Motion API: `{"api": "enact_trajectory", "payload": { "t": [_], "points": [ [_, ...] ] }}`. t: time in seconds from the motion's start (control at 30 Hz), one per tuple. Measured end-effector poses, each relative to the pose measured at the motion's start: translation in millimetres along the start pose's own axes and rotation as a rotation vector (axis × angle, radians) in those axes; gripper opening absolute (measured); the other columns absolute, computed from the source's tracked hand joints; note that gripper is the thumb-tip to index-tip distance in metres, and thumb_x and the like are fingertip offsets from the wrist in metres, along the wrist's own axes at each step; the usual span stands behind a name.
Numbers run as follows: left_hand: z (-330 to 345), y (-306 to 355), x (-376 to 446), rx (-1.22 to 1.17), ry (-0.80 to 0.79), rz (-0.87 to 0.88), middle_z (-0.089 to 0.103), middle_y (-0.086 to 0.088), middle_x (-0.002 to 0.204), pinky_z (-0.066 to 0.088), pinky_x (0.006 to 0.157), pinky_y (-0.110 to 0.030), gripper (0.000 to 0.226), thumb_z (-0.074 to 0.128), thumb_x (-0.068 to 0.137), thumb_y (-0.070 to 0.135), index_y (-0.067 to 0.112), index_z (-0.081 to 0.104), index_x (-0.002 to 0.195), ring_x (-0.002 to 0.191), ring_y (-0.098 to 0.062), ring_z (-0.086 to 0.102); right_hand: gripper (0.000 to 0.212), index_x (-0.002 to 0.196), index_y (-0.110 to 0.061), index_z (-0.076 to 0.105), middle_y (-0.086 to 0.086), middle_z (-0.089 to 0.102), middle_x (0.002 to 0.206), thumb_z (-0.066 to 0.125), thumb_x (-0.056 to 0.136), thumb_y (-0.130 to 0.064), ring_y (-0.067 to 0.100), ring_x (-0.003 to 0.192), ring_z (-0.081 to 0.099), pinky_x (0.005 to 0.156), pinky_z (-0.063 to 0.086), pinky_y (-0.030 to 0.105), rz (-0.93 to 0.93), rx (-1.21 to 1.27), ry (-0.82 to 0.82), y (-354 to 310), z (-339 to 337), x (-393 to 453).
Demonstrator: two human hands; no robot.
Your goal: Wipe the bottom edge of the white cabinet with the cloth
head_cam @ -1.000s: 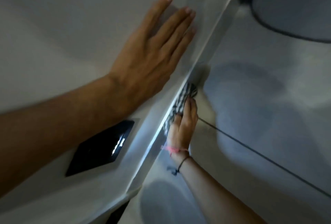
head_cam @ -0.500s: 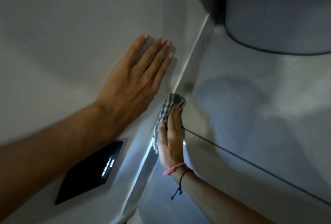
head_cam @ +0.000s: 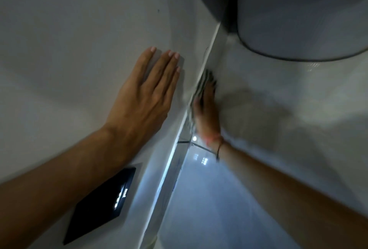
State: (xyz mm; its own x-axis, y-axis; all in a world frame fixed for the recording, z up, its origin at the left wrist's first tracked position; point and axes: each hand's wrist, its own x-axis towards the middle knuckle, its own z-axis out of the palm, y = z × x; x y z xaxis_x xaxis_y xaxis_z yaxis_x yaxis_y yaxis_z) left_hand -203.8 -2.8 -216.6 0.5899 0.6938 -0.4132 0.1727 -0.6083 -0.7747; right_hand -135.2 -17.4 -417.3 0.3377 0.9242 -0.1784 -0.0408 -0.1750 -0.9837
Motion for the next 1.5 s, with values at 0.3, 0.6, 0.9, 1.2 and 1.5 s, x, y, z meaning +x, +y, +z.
{"api": "enact_trajectory", "payload": {
  "t": [0.3,0.6,0.9,1.2,1.5],
  "points": [
    [0.1,2.8,-1.8,-0.024,0.01,-0.006,-0.006,-0.033,0.171,-0.017,0.119,-0.061,0.071,0.017,0.107,0.026,-0.009,-0.005,0.164,0.16,-0.045,0.0,0.055,0.152,-0.002,0.015,0.02,0.021,0.162,0.036,0.104,-0.015,0.029,0.15,0.024,0.124,0.022,0.041,0.074,-0.065,0.026,-27.2,-24.2,95.6],
    [2.1,2.5,-1.9,0.0,0.002,0.002,-0.008,-0.033,0.17,-0.02,0.119,-0.062,0.073,0.015,0.106,0.03,-0.009,-0.007,0.164,0.16,-0.045,-0.003,0.06,0.152,0.001,0.016,0.017,0.013,0.164,0.043,0.1,-0.012,0.024,0.154,0.011,0.127,0.014,0.044,0.01,-0.041,-0.047,5.8,1.3,-23.3],
    [2.0,4.8,-1.4,-0.029,-0.034,-0.018,-0.013,-0.029,0.171,-0.021,0.12,-0.058,0.069,0.013,0.107,0.027,-0.005,-0.01,0.164,0.16,-0.043,-0.007,0.057,0.154,-0.008,0.015,0.018,0.022,0.162,0.039,0.104,-0.021,0.03,0.15,0.025,0.123,0.023,0.041,0.114,0.006,-0.02,-19.6,-20.7,74.2],
    [5.0,4.4,-1.9,0.047,0.001,0.0,-0.008,-0.031,0.171,-0.019,0.121,-0.062,0.071,0.012,0.105,0.029,-0.007,-0.003,0.165,0.16,-0.045,-0.004,0.059,0.154,-0.006,0.013,0.007,0.011,0.165,0.04,0.103,-0.016,0.02,0.153,0.011,0.126,0.015,0.046,0.046,0.022,-0.052,4.4,-2.9,5.3],
    [8.4,7.0,-2.0,0.014,-0.028,-0.039,-0.009,-0.029,0.172,-0.011,0.126,-0.061,0.07,0.013,0.107,0.032,-0.003,-0.004,0.166,0.16,-0.044,-0.006,0.059,0.155,-0.01,0.011,0.016,0.024,0.162,0.039,0.104,-0.02,0.031,0.148,0.03,0.121,0.027,0.04,0.121,-0.024,-0.097,-8.2,-21.0,60.5]
  ]
}}
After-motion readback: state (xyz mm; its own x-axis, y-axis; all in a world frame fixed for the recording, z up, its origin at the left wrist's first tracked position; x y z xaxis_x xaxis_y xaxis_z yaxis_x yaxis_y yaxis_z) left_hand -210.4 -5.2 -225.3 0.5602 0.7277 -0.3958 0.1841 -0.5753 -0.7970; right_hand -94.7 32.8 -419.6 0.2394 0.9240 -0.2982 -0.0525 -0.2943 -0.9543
